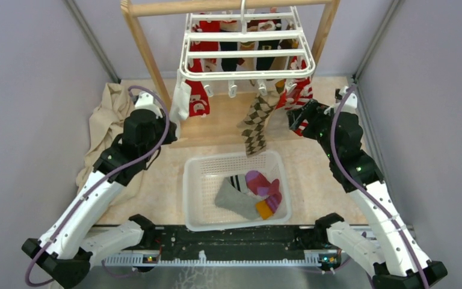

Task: Remove the socks clipped to the hanger
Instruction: Adjust the hanger on the clothesline.

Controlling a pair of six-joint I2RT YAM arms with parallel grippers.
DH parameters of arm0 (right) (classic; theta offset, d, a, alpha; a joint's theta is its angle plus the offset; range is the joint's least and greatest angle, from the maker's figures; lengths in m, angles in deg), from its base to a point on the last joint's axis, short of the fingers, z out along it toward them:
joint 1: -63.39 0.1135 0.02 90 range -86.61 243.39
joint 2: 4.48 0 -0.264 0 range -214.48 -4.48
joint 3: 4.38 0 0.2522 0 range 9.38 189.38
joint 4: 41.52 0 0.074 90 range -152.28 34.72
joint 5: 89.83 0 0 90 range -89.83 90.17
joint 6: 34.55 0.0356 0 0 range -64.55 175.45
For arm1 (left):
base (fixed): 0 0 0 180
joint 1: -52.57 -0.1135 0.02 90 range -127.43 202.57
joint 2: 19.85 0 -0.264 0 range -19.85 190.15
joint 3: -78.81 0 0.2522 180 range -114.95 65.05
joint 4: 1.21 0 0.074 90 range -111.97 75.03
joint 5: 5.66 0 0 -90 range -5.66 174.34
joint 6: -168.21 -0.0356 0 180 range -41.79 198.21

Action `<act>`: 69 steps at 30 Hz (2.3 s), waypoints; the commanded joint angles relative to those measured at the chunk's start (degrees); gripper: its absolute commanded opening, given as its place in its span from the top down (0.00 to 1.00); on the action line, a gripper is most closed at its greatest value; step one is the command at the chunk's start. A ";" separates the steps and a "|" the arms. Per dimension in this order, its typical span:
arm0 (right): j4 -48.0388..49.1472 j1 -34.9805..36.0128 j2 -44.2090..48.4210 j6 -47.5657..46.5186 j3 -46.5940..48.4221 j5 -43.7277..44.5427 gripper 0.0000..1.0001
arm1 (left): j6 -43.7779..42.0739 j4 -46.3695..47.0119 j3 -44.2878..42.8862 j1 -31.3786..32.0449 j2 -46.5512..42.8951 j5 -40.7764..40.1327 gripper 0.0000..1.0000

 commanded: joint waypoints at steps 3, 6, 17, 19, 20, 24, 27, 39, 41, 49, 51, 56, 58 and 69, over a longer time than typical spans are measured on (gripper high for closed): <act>8.95 -0.62 1.12 -3.74 -0.59 -7.36 0.23 | -1.30 -2.85 -1.10 -10.05 2.37 11.74 0.85; 10.56 -0.72 1.00 -4.27 -1.75 -9.71 0.24 | -2.26 -1.86 -1.39 -13.23 2.53 14.77 0.83; 18.44 -2.15 -1.83 -7.06 -5.61 -13.54 0.19 | -4.01 -1.12 -3.25 -18.62 4.25 21.39 0.49; 19.55 -2.29 -2.75 -7.34 -5.81 -14.67 0.12 | -4.20 -1.04 -3.27 -18.77 4.36 22.16 0.41; 20.12 -2.31 -3.47 -7.24 -5.98 -15.59 0.12 | -4.09 -1.01 -3.31 -18.74 4.32 22.71 0.37; 24.84 -2.31 -6.77 -5.76 -7.30 -23.06 0.10 | -3.21 -1.05 -3.94 -18.72 3.32 27.79 0.27; 29.34 -2.27 -8.73 -4.47 -8.41 -29.95 0.17 | -2.34 -2.06 -4.72 -18.75 1.45 31.31 0.27; 29.31 -1.85 -4.37 -2.80 -11.17 -36.77 0.78 | 0.80 -7.23 -8.42 -18.68 -3.92 39.29 0.27; 25.70 -0.91 -2.61 -4.10 -10.18 -33.81 0.82 | 1.47 -7.04 -7.95 -18.64 -4.07 41.08 0.28; 12.15 8.76 -0.37 -8.51 -3.36 -17.33 1.00 | 4.88 -3.41 -4.07 -17.85 -6.20 45.64 0.30; 10.87 11.52 -1.22 -8.98 -1.66 -14.08 1.00 | 5.39 -2.76 -3.71 -16.83 -6.05 45.67 0.31; 8.73 19.18 -5.13 -10.79 2.37 -5.86 1.00 | 5.48 -1.59 -4.45 -10.97 -3.92 40.59 0.30; 7.51 22.58 -7.41 -11.58 4.39 -2.14 1.00 | 5.33 -1.52 -5.61 -5.68 -2.17 36.16 0.29; 1.89 37.61 -24.27 -15.05 17.99 12.48 1.00 | 7.15 -2.43 -11.12 10.73 1.89 21.41 0.28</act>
